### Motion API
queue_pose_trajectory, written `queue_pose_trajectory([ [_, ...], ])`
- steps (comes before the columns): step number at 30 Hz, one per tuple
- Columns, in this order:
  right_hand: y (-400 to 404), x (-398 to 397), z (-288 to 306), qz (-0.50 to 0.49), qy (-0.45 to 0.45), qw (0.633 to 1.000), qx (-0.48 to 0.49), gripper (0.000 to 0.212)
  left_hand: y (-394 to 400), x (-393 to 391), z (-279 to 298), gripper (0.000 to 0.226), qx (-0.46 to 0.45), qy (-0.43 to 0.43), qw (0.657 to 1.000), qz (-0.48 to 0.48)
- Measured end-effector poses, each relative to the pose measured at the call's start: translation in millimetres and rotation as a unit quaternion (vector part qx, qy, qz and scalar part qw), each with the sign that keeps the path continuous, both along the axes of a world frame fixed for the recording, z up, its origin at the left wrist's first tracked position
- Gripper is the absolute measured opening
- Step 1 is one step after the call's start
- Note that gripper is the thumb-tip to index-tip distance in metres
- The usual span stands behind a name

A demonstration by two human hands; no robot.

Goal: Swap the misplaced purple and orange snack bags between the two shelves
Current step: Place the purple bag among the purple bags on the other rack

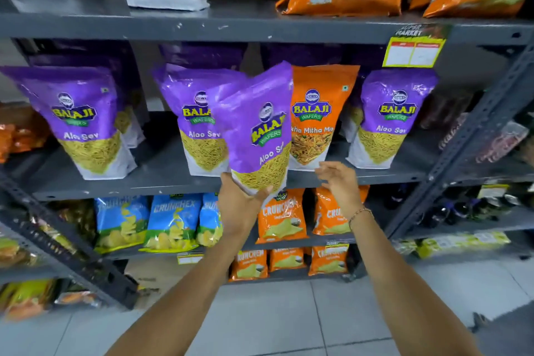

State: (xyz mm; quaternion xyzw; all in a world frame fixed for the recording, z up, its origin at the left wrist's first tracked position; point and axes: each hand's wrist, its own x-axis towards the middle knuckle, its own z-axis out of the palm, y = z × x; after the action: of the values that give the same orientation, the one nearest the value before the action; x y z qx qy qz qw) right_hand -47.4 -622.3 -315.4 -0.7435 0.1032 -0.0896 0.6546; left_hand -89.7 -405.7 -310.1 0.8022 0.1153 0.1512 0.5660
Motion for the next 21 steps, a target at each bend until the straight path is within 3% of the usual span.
queue_pose_trajectory([
  [4, -31.3, 33.7, -12.3, -0.034, -0.012, 0.999, -0.034, 0.012, -37.8, 12.4, -11.3, 0.075, -0.003, -0.014, 0.998, 0.069],
  [8, -41.9, 67.2, -10.4, 0.033, 0.031, 0.996, -0.078, 0.067, -55.6, 27.4, -19.9, 0.076, -0.011, -0.014, 0.991, 0.134],
  [11, -42.3, 86.8, -21.4, 0.078, 0.038, 0.994, -0.070, 0.088, -63.0, 41.0, -19.0, 0.078, -0.005, -0.022, 0.988, 0.152],
  [18, -36.8, 106.1, -42.9, 0.050, -0.002, 0.997, -0.054, 0.080, -75.3, 63.4, -28.6, 0.075, -0.022, -0.008, 0.984, 0.175],
  [21, -41.0, 108.4, -50.2, 0.040, -0.031, 0.997, -0.066, 0.068, -81.0, 73.3, -27.8, 0.075, -0.020, -0.018, 0.984, 0.176],
])
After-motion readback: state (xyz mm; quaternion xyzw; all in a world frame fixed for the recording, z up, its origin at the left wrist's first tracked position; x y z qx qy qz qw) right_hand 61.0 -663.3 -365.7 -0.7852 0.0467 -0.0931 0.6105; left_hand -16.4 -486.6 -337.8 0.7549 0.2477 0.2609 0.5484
